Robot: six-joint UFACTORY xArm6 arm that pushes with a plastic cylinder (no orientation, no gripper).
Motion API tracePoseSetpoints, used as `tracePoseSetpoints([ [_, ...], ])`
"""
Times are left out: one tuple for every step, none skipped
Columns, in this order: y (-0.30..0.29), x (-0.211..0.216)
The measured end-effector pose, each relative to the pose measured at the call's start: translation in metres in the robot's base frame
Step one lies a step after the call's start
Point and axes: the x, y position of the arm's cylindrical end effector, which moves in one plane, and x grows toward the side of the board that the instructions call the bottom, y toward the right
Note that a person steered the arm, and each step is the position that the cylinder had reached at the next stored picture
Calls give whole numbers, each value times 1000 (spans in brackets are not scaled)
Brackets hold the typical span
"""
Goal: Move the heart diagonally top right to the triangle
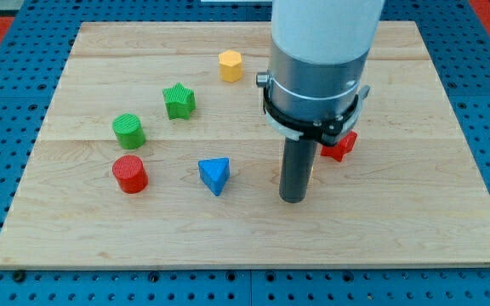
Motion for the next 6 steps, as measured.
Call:
tracePoseSetpoints([
  [0,-12],
  [4,-24],
  [6,-28],
  [-7,21],
  [-96,25],
  [-120,-3],
])
